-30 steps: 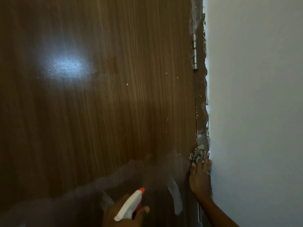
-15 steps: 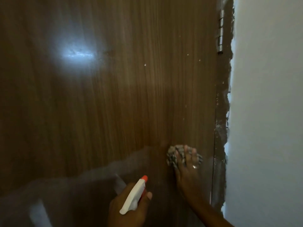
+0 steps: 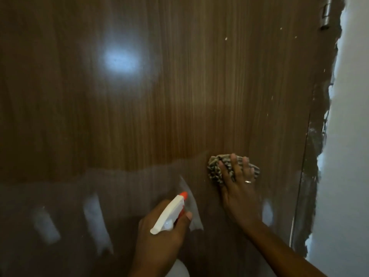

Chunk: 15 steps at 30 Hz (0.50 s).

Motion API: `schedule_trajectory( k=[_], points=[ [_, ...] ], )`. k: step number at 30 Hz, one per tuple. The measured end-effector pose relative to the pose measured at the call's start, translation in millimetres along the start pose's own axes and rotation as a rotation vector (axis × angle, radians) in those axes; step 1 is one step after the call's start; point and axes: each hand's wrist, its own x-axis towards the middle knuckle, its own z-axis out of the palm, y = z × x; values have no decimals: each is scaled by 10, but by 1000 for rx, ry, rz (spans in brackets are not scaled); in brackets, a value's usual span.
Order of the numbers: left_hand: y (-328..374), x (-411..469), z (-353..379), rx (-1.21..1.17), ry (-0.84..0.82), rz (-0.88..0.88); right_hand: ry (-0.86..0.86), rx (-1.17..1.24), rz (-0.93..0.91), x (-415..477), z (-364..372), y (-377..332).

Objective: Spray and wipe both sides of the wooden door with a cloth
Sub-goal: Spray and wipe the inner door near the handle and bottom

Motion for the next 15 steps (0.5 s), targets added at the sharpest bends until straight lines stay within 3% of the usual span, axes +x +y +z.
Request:
schedule_trajectory(
  k=[3, 7, 8, 12, 15],
  points=[
    [-129, -104, -145, -68, 124, -57, 11, -20, 49, -120, -13, 101],
    [-132, -93, -410, -56, 208, -48, 48, 127, 513, 547, -85, -350],
    [-122, -108, -480, -45, 239, -36, 36, 128, 468, 593, -82, -552],
    [-169, -102, -705, 17, 243, -21, -64, -60, -119, -26, 160, -744],
    [-151, -126, -825, -33, 271, -45, -138, -58, -135, -387, 106, -504]
  ],
)
